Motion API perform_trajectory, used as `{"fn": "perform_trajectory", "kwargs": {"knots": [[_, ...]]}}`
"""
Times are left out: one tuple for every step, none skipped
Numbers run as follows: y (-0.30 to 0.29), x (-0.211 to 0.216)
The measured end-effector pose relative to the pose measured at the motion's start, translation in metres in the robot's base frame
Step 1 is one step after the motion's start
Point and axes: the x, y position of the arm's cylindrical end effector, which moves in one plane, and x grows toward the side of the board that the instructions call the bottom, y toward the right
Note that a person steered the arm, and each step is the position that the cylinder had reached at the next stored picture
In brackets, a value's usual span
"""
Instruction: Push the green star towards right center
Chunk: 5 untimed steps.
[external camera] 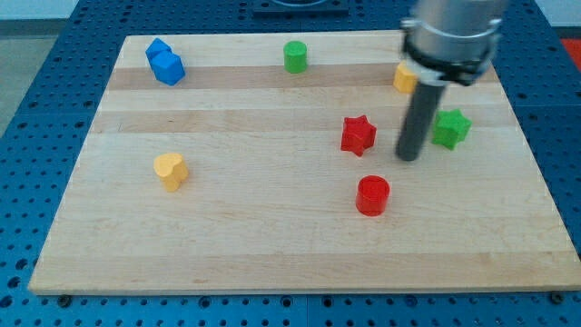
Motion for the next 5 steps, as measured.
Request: {"fn": "perform_trajectory", "kwargs": {"knots": [[-0.063, 0.000], [-0.119, 0.000], [-0.159, -0.007], [-0.159, -0.037], [-0.137, -0.060]]}}
